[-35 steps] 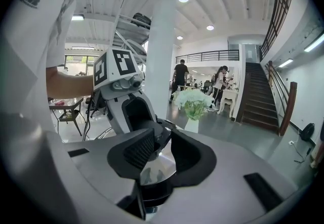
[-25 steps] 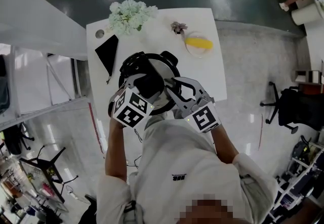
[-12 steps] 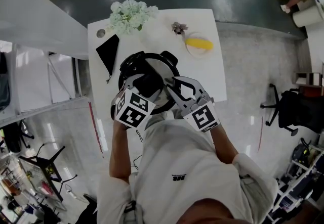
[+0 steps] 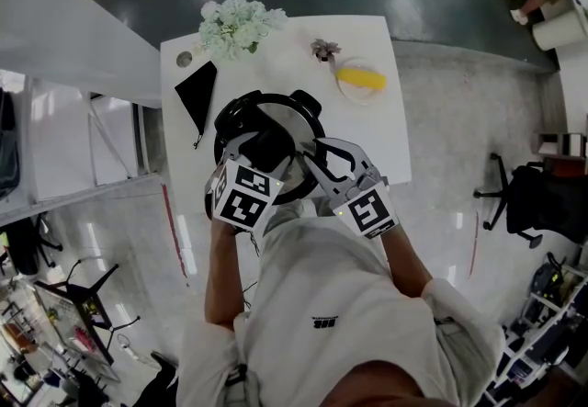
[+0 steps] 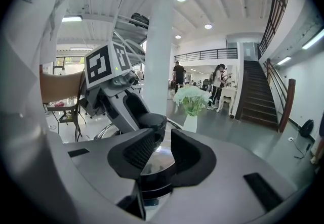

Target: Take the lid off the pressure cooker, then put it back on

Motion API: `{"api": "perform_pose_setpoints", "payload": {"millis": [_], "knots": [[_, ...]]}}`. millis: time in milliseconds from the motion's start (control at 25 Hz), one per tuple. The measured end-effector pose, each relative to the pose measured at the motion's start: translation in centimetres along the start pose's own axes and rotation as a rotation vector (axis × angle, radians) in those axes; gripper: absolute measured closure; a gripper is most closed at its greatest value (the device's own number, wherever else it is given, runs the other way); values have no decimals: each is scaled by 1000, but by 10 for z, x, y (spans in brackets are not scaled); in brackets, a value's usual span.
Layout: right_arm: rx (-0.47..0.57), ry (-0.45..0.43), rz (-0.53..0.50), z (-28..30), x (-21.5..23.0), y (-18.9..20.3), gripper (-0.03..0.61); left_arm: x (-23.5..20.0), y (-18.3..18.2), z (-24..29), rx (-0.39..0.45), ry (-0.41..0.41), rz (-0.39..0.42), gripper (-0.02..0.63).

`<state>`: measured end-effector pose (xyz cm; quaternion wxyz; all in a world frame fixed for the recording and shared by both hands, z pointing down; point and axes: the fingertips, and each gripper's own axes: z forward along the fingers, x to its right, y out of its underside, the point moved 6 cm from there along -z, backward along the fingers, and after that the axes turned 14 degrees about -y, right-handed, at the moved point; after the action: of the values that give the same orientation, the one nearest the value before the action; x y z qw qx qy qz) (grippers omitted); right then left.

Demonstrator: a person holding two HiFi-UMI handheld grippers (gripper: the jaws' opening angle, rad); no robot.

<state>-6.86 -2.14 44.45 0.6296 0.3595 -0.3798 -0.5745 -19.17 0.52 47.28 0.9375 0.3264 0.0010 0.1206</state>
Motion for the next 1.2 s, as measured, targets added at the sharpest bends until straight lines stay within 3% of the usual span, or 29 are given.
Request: {"api": "perform_pose_setpoints", "payload": {"millis": [520,600,920,1200], "knots": [[18,21,0,-2,-8,0,474,3,5,-2,123,-65,2,314],[25,30,0,-1,-10,-1,474,3,5,-4,152,-67,1,290],[54,77,-2,-1,-23,-3,476,-2,2,-32,380,-126,-44,295],[97,115,-10,-3,-37,-9,479,-9,16,-69,518,-221,-98,330]]}}
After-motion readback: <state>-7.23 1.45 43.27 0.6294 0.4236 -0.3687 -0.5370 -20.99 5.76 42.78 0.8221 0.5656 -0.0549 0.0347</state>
